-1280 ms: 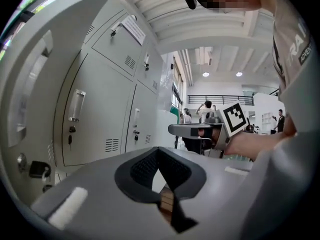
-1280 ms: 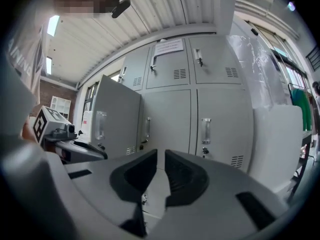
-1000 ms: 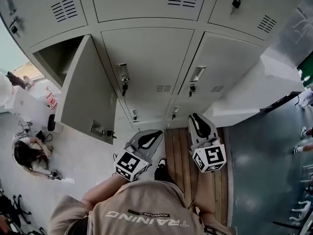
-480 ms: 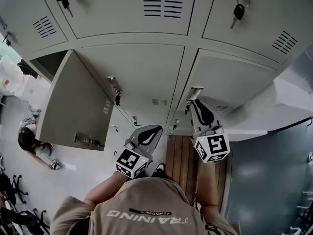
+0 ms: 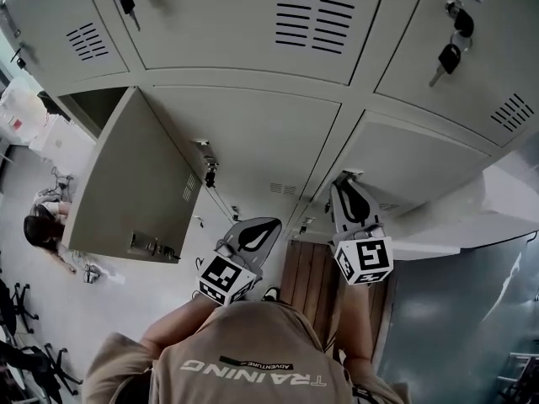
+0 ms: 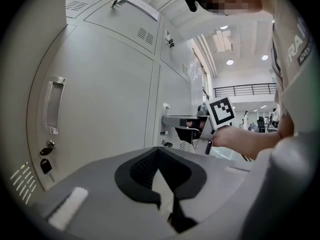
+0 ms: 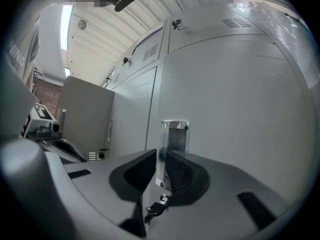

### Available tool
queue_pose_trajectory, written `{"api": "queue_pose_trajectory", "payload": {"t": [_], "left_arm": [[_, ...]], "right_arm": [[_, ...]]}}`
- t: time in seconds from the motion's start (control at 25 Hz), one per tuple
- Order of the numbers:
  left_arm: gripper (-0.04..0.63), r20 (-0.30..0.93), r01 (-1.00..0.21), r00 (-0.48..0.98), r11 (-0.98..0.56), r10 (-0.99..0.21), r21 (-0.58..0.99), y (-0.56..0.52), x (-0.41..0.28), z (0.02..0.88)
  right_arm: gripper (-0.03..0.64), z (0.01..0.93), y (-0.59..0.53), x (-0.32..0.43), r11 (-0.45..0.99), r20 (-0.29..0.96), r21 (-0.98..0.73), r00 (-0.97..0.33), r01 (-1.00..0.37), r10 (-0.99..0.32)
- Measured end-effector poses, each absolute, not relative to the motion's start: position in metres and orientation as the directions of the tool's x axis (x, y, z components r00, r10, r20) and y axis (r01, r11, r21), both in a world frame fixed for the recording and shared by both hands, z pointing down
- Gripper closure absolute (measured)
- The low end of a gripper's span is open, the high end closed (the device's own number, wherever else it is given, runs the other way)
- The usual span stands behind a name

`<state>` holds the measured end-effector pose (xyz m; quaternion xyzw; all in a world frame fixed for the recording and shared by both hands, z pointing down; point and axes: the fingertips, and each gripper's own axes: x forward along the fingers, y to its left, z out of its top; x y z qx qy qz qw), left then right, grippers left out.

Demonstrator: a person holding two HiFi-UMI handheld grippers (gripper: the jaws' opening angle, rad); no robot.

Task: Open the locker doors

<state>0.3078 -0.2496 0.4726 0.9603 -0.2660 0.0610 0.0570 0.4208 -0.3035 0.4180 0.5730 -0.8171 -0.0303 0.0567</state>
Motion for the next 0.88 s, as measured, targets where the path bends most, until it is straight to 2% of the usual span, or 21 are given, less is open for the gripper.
{"api": "queue_pose_trajectory", "payload": {"t": [0.24,0.88], "left_arm": [[0.589,0.145,-0.516,0.852,-0.853,-0.503,0.077,-0.253,0.304,0.473],[0.589,0.146,-0.421,0.901,-0.904,-0.407,0.076,-0.225,0.318,0.470]], "right_arm": [[0.589,0.416,-0.302,0.423,0.366,0.041,0.043,-0.364,-0.930,-0.930],[0.589,0.413,-0.223,0.418,0.418,0.029,0.074,-0.417,-0.905,-0.908]]}}
